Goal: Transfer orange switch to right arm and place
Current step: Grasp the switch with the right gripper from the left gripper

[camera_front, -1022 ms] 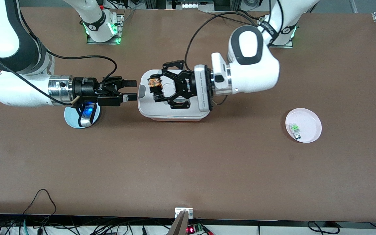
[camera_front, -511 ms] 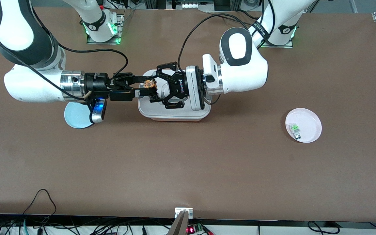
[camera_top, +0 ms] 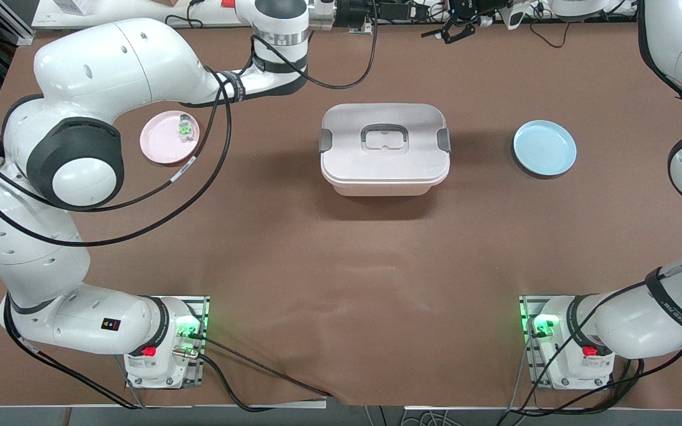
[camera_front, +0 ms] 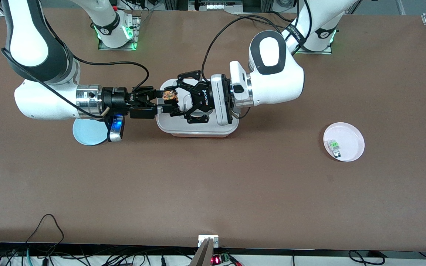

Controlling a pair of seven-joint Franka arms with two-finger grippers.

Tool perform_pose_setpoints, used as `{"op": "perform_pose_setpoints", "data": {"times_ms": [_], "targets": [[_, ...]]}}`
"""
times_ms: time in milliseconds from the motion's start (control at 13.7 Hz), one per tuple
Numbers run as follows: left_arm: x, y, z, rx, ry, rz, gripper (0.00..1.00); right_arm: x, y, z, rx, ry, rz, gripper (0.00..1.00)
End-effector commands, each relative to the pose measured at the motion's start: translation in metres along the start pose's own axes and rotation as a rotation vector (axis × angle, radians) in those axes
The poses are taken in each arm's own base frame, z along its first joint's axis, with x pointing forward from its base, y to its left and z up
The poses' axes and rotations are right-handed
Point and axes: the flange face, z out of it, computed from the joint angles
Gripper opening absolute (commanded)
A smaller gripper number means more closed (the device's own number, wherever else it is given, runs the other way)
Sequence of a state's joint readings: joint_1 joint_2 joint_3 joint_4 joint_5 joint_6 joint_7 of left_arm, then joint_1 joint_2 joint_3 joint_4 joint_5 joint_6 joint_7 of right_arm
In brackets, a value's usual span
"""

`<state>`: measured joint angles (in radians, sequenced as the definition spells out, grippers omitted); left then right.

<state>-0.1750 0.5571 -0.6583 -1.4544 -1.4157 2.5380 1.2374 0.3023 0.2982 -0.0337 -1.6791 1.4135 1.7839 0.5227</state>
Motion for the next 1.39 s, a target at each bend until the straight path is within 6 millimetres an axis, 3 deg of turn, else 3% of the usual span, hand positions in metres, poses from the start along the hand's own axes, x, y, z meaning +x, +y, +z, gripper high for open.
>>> {"op": "perform_pose_setpoints", "data": {"times_ms": [0, 438, 803, 949, 1314], "targets": [[0.006, 0.005, 0.0, 0.001, 0.027, 0.021, 0.0, -0.003, -0.001, 0.001, 0.022, -0.005, -0.015, 0.95], [0.006, 0.005, 0.0, 0.001, 0.027, 0.021, 0.0, -0.016, -0.009, -0.002, 0.046, -0.029, -0.031, 0.74], [0.007, 0.005, 0.0, 0.001, 0.027, 0.022, 0.0, -0.011, -0.006, -0.001, 0.047, -0.037, -0.101, 0.39], [0.007, 0.005, 0.0, 0.001, 0.027, 0.022, 0.0, -0.011, -0.006, -0.001, 0.049, -0.04, -0.105, 0.3], [0.007, 0.005, 0.0, 0.001, 0.028, 0.021, 0.0, -0.012, -0.007, -0.001, 0.053, -0.038, -0.167, 0.29]]}}
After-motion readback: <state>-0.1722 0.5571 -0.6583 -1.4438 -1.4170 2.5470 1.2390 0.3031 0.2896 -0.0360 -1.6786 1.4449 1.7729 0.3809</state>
